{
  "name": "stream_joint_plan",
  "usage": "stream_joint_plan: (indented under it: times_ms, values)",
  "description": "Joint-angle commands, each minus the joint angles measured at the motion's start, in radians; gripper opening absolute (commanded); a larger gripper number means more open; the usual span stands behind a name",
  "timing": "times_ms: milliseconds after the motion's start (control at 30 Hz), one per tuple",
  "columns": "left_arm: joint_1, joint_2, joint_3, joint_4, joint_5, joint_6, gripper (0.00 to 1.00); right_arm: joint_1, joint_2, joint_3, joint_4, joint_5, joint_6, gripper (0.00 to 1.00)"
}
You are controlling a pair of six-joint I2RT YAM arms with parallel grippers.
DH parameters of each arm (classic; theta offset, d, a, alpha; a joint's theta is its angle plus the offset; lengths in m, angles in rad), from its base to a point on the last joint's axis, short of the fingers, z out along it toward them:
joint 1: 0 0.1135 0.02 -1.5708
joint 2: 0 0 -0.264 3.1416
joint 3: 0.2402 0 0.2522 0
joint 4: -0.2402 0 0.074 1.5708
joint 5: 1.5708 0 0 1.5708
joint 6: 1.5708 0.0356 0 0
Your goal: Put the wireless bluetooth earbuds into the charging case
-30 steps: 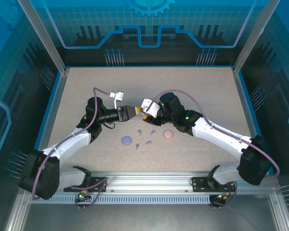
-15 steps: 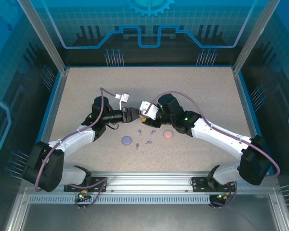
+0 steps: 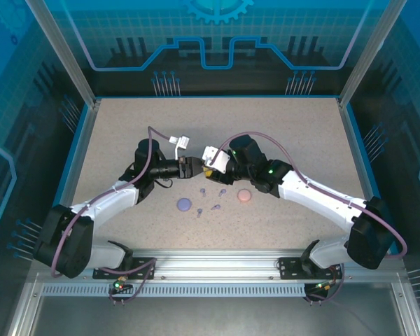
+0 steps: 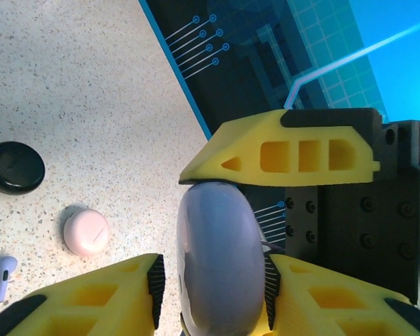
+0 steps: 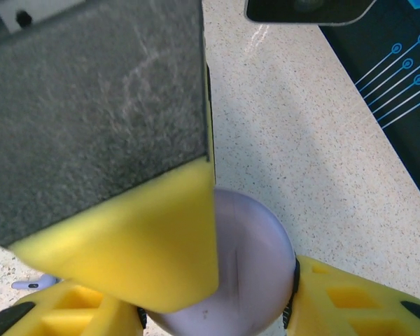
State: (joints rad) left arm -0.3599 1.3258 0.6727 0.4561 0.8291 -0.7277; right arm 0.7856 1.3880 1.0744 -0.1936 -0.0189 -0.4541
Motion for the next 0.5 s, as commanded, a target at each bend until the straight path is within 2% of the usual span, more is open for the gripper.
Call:
stream_joint_plan:
  times_ms: [0,200,333,467]
  values:
    - [-0.011,0.007,0.030,-0.032,0.033,0.042,0.41,0.015,0.013,0.034,-0.015,-0.009,-0.013,0.48]
    - [-0.016,0.016,0.034,-0.040,0.051,0.054,0.36,0.019,0.021,0.044,-0.031,-0.002,-0.023,0.48]
    - [-0.017,0.015,0.034,-0.040,0.056,0.059,0.28,0.020,0.028,0.046,-0.036,0.009,-0.026,0.49]
    - [-0.018,0.005,0.031,-0.036,0.056,0.066,0.23,0.009,0.017,0.047,-0.044,0.003,-0.007,0.54]
